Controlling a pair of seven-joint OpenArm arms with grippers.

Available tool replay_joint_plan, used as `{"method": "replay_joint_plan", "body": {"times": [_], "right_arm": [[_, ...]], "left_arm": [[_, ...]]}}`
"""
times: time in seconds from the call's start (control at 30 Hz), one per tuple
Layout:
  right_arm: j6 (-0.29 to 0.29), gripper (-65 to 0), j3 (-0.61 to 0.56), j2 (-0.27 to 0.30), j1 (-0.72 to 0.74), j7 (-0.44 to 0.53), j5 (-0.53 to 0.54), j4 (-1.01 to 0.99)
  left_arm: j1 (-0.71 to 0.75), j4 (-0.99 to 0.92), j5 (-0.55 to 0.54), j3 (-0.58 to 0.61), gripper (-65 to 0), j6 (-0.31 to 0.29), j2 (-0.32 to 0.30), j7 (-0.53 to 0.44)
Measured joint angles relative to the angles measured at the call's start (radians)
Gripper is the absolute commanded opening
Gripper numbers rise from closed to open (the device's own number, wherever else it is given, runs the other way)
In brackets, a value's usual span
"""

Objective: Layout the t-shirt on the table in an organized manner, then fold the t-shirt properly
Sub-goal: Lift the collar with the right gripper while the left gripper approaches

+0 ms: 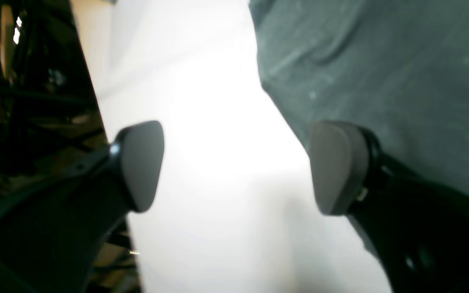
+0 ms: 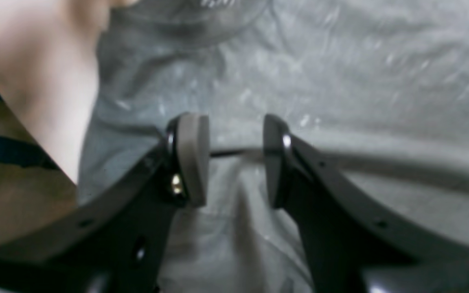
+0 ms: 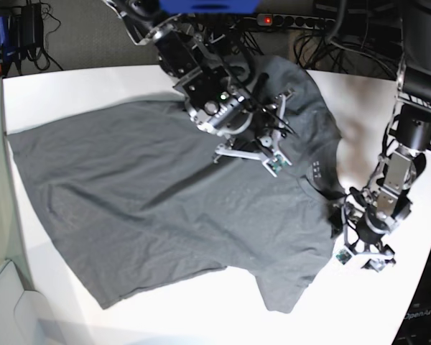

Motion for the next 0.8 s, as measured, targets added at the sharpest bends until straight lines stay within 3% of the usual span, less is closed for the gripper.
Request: {"method": "replay_joint_plan", "body": {"times": [0.17,0.3,0.5,0.8], "right_arm": [[-0.001,-41.8,0.001,0.000,0.003,0.006,0.001,-0.078],[-0.001,-42.2,0.002,0.000,0.030,0.014,0.003,-0.160],[-0.001,-45.2,0.002,-0.006,0.082,0.154,0.011,-0.278],[0.010,-45.2,0.001,-0.023,0.272,0.345,0.039,-0.556]], "left_arm": [[0.028,-0.001,-0.152,-0.147,-10.9,0.008,-0.028,0.000],[0.095,-0.001,-0.214,-0.187,-10.9,0.015,-0.080,0.009],[0.193,0.001,-0.290,-0.285,-10.9,0.004,-0.105,0.014],[0.315,0.027,-0.300,-0.407,-10.9,0.005,-0.151,0.011]]}}
